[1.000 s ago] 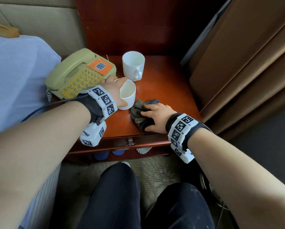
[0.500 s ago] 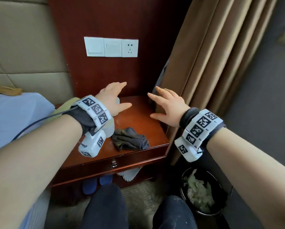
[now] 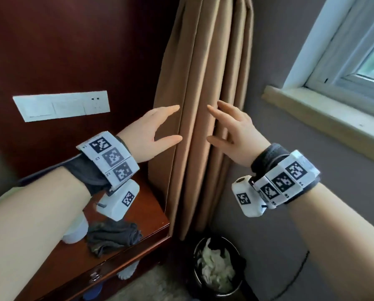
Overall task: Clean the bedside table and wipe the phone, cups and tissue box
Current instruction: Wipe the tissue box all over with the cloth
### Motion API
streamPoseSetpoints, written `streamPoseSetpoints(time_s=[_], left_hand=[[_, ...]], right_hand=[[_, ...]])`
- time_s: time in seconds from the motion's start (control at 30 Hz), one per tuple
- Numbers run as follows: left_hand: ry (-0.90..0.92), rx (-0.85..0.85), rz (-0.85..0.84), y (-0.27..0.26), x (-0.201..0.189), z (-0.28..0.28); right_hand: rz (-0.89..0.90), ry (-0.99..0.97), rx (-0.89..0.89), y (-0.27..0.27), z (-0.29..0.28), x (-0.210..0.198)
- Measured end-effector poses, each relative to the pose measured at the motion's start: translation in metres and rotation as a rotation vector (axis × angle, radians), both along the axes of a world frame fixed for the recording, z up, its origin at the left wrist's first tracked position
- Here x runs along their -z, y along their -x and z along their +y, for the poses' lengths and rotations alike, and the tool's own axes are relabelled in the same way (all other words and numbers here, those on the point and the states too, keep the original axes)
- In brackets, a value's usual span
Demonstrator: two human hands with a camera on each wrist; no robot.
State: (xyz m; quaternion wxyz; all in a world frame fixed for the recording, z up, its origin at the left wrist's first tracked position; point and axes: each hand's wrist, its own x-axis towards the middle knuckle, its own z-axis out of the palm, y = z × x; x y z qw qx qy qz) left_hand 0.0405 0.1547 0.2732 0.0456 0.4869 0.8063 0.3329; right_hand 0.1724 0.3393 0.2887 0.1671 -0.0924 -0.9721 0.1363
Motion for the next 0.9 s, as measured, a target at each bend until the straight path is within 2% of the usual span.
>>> streamPoseSetpoints(time_s=[0.23, 0.4, 0.6, 0.8, 0.9], left_hand=[[0.062, 0.271, -0.028, -0.029, -0.075, 0.078], [0.105, 0.433, 0.022, -0.066, -0.109, 0.123], [0.157, 0.605, 0.084, -0.128, -0.122, 0.176], [0.176, 0.681, 0.104, -0.181, -0.126, 0.214], [0.185, 0.696, 0.107, -0.198, -0.126, 0.228]], right_hand=[[-0.086, 0.027, 0.243, -0.064, 0.037, -0.080], [-0.152, 0.017, 0.394, -0.126, 0.052, -0.110], [-0.123, -0.004, 0.681, -0.213, 0.082, -0.129], [-0.373, -0.101, 1.115, -0.297, 0.119, -0.144], [-0.476, -0.101, 1.236, -0.326, 0.136, -0.144]])
